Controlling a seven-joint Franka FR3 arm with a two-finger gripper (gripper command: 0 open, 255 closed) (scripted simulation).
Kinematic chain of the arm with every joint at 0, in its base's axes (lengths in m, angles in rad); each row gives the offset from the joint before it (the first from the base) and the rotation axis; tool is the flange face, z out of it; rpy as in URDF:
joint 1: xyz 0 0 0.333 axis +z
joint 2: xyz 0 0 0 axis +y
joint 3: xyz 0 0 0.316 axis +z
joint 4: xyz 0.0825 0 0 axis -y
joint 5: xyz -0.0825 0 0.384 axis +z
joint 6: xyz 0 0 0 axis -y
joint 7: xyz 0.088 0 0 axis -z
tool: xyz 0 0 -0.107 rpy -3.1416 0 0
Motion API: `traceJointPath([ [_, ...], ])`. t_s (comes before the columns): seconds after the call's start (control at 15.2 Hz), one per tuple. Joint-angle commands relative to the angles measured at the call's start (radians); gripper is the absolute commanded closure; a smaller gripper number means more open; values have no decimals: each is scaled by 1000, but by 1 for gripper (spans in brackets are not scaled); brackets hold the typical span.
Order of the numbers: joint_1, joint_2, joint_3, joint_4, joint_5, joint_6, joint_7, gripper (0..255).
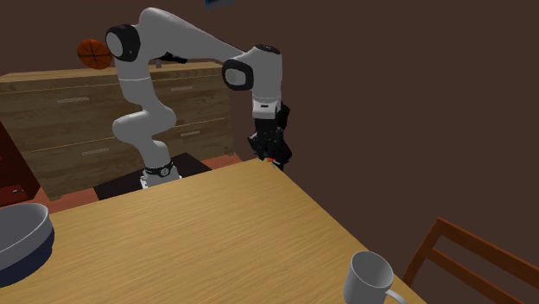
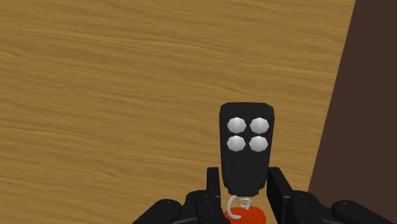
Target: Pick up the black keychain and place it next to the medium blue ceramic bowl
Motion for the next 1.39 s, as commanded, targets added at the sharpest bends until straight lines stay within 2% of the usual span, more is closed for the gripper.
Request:
traceJointPath([
  [0.0, 0, -4, 0, 25, 1, -29, 1, 255],
  [0.73, -1, -21, 0, 147, 4, -168, 2, 255],
  [1.32, -77, -285, -100, -143, 34, -144, -187, 255],
])
